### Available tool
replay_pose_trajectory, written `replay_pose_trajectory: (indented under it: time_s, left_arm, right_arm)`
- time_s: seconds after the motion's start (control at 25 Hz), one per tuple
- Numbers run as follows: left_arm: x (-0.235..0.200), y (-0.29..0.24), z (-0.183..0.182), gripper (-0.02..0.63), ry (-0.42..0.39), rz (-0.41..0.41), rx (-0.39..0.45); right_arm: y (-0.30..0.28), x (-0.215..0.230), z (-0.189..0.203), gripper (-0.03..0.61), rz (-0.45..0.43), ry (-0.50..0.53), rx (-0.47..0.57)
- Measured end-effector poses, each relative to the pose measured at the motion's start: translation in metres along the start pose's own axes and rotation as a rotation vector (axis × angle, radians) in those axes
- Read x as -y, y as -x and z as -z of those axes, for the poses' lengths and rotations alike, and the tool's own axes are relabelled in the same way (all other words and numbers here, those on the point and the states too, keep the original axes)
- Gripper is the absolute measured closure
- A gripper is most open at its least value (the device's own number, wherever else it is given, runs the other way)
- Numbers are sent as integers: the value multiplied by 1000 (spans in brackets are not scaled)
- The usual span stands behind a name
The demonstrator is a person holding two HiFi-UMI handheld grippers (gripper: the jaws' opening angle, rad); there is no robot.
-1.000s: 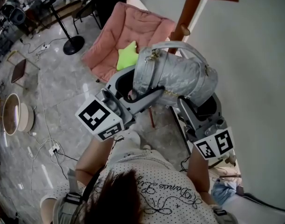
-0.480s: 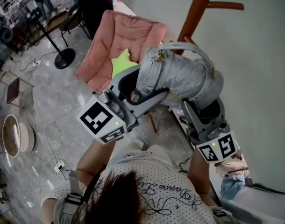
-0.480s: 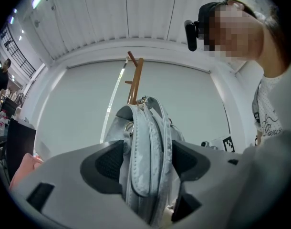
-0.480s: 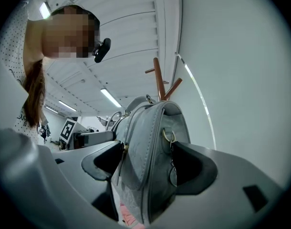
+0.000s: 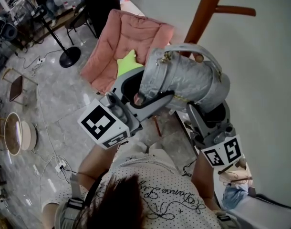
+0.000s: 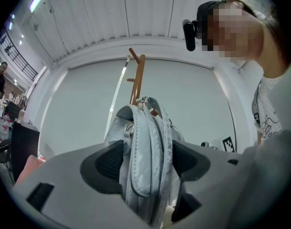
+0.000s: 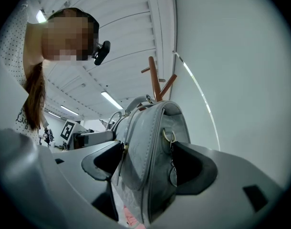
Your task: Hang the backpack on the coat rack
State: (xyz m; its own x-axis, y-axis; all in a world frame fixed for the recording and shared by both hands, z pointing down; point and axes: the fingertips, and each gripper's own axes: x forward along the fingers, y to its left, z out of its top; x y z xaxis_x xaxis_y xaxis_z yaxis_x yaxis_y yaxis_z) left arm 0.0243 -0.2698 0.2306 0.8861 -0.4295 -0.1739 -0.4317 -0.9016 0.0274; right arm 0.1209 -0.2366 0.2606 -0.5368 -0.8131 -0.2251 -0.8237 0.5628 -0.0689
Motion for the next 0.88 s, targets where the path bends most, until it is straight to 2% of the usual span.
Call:
replay_pose_trajectory:
  time_s: [0.32,0.88]
  left_arm:
    - [-8,-4,10,310,0,-54,-35]
    - [-9,-6,26,310,34,-62,-55]
  right_arm:
    - [-8,11,12,225,-53,-23,-25]
    - [-4,16,24,225,-51,-36,-66]
